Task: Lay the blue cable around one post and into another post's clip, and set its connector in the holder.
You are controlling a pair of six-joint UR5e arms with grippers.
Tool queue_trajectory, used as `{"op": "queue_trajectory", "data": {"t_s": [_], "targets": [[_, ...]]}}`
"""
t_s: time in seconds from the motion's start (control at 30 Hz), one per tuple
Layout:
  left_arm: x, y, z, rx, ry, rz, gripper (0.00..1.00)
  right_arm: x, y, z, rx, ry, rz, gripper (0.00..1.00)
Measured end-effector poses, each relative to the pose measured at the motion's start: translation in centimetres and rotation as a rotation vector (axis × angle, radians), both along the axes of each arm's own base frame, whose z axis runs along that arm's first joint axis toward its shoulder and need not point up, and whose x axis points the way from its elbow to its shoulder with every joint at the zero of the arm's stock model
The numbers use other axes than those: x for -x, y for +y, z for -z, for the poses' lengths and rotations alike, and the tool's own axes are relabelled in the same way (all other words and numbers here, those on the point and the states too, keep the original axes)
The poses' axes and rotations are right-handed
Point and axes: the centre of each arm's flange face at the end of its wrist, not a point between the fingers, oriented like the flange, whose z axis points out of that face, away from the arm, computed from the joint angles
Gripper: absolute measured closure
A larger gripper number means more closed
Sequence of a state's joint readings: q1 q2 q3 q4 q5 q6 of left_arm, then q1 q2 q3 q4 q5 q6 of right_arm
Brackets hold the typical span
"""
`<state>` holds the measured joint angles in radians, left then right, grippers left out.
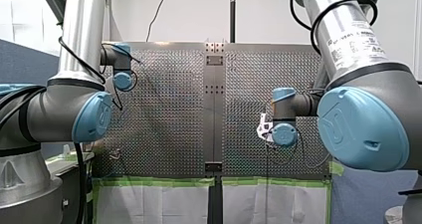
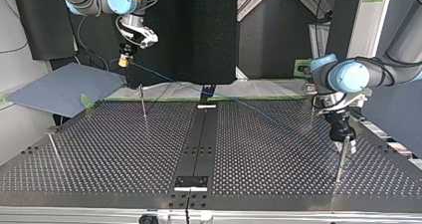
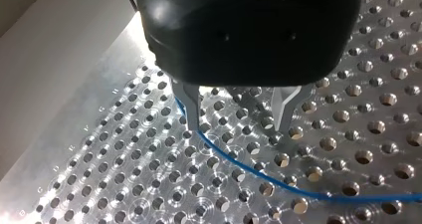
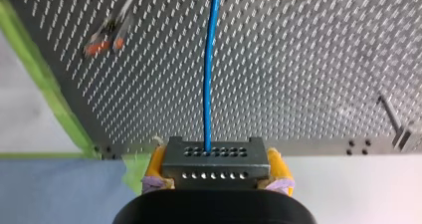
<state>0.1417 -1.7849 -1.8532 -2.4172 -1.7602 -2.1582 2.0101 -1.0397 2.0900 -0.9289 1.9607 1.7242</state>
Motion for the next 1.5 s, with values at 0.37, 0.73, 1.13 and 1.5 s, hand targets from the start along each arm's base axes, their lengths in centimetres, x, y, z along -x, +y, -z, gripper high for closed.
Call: {"op": "queue_trajectory", "data": {"t_s": [0.37,0.73,1.13,1.5], "targets": [[0.0,-0.1,0.1,0.0,0.0,0.002,0.3,3.1,-0.6,0.8,0.009,0.0,0.07,1.0],[0.0,-0.1,0.1,0.0,-0.001,0.001,0.3,4.7,-1.1,3.7,-0.024,0.008,0.107,1.0],[0.0,-0.1,0.1,-0.001,-0.001,0.001,0.3,6.2,-2.0,6.8,-0.021,-0.001,0.13,1.0],[0.0,-0.1,0.1,-0.004,0.0,0.0,0.3,6.8,-4.2,8.2,0.006,-0.016,0.129,1.0]]}}
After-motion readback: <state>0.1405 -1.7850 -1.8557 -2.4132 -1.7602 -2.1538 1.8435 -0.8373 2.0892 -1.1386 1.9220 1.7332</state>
